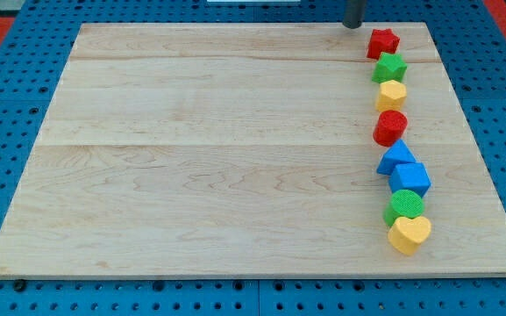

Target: Slide the green star slightly up

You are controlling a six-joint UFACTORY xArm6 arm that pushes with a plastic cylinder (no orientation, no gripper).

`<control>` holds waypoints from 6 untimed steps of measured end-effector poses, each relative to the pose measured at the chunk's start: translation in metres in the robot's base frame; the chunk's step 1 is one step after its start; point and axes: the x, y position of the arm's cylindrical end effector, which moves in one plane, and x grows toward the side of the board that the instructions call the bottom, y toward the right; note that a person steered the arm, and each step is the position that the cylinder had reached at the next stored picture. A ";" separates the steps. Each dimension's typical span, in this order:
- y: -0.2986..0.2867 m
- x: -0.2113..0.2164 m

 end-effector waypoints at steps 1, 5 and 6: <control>0.009 0.000; 0.108 0.109; 0.088 0.127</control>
